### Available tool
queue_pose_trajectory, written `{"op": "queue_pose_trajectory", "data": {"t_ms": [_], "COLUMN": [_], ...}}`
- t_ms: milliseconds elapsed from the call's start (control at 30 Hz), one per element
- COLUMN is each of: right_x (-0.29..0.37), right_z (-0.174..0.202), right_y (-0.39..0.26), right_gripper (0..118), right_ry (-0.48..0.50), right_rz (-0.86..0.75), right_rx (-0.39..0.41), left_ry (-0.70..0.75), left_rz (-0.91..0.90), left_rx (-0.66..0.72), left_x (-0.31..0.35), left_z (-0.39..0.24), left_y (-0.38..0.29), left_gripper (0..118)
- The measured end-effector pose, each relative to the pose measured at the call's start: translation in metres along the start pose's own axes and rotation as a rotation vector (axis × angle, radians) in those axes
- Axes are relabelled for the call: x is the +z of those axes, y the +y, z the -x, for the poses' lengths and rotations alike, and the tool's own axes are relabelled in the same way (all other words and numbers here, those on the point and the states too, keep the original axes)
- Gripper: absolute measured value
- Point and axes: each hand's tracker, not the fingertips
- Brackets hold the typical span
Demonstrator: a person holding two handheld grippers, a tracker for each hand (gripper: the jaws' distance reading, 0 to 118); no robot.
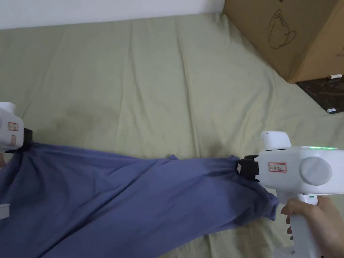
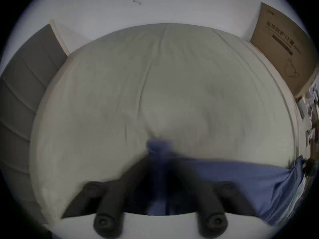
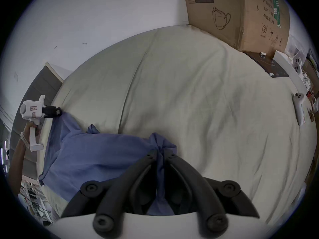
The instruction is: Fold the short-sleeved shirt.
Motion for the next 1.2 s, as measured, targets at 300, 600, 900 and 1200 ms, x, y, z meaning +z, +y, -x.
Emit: {"op": "queue_pose_trajectory", "data": {"t_ms": [300, 600, 900, 1200], "right_x": [0.063, 0.157, 0.213, 0.245], "right_z": [-0.005, 0.019, 0.071, 0.111], "right_y": [0.011, 0.021, 0.045, 0.152], "right_gripper": [6, 6, 6, 6], "right_ry": [0.032, 0.151, 0.236, 0.229], "right_rz": [-0.080, -0.222, -0.351, -0.450], "right_rx": [-0.034, -0.047, -0.005, -0.011], "left_ry": [-0.049, -0.050, 0.000, 0.067], "left_rz": [-0.071, -0.361, -0.548, -0.589], "left_rx": [0.005, 0.125, 0.190, 0.201], "left_x": [0.096, 0.284, 0.373, 0.449], "left_z": [0.014, 0.091, 0.107, 0.115], "left_y": [0.007, 0.003, -0.011, 0.008], "left_gripper": [1, 1, 1, 1]}}
